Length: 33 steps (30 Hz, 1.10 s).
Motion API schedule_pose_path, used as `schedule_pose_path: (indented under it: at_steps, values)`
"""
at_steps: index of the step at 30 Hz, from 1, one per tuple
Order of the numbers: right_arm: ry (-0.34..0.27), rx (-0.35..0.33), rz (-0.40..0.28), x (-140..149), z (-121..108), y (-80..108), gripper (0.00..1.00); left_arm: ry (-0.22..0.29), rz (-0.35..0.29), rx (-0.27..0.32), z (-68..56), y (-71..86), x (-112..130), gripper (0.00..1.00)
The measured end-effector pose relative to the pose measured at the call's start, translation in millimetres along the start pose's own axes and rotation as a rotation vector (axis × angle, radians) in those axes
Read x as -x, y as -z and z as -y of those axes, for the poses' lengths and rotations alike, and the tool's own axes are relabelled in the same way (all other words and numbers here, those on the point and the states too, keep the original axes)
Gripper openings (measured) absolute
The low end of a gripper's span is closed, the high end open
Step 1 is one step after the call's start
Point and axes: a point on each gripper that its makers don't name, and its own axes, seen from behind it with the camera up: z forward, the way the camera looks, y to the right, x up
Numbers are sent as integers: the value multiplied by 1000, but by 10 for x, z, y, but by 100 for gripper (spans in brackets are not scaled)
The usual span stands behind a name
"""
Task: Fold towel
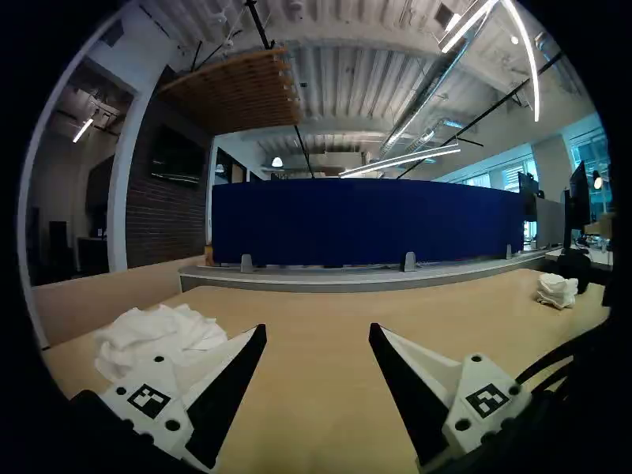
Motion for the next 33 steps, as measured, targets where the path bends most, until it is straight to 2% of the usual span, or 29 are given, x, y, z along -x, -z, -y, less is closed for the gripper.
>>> schedule_pose_path:
  at_steps: [12, 17, 23, 27, 33]
  values:
    - [-43, 24, -26, 521, -161, -173, 100, 0, 0, -1, -7, -1, -2, 97]
    - [-46, 37, -28, 603, -179, -237, 100, 0, 0, -7, -73, 37, -2, 97]
    - [-29, 36, -49, 568, -149, -268, 99, 1, 0, -3, -32, 50, -8, 97]
    - [-18, 33, -49, 588, -120, -270, 99, 0, 0, -3, -104, 72, -6, 97]
    - [1, 36, -49, 622, -92, -251, 99, 1, 0, -9, -38, 26, -11, 97]
